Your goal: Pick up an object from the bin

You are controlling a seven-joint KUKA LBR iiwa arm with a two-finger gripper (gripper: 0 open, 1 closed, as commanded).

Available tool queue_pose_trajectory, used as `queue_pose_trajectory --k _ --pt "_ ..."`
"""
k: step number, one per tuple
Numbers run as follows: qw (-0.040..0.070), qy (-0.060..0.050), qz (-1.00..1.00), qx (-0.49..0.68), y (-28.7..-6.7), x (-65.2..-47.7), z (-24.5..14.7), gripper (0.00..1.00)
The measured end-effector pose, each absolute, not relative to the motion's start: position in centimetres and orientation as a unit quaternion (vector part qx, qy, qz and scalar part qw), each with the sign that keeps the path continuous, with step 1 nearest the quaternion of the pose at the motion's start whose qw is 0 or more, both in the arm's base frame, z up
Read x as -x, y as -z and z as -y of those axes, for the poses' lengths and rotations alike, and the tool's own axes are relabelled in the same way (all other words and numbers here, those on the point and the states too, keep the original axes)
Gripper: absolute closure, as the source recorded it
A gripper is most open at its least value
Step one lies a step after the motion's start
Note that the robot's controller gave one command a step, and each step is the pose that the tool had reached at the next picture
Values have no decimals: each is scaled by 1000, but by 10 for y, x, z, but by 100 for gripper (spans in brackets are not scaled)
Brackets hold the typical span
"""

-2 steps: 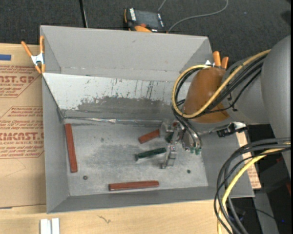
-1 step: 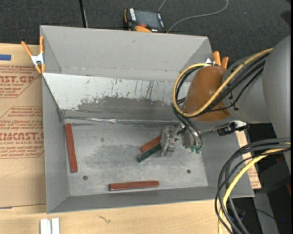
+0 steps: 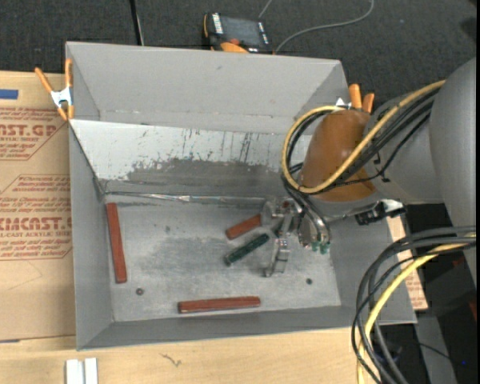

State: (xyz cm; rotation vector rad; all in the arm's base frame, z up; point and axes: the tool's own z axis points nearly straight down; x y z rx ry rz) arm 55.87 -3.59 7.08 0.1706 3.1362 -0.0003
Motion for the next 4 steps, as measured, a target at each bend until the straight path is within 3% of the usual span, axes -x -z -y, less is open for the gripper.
queue_pose_trajectory --k 1,2,3,4 --pt "3 -1 -1000 -15 -71 -584 -11 0" --pt "4 0 -1000 -16 -73 -584 -9 100" --pt "2 0 -974 227 -86 -589 -19 100" --pt "1 -1 -974 226 -85 -589 -19 0"
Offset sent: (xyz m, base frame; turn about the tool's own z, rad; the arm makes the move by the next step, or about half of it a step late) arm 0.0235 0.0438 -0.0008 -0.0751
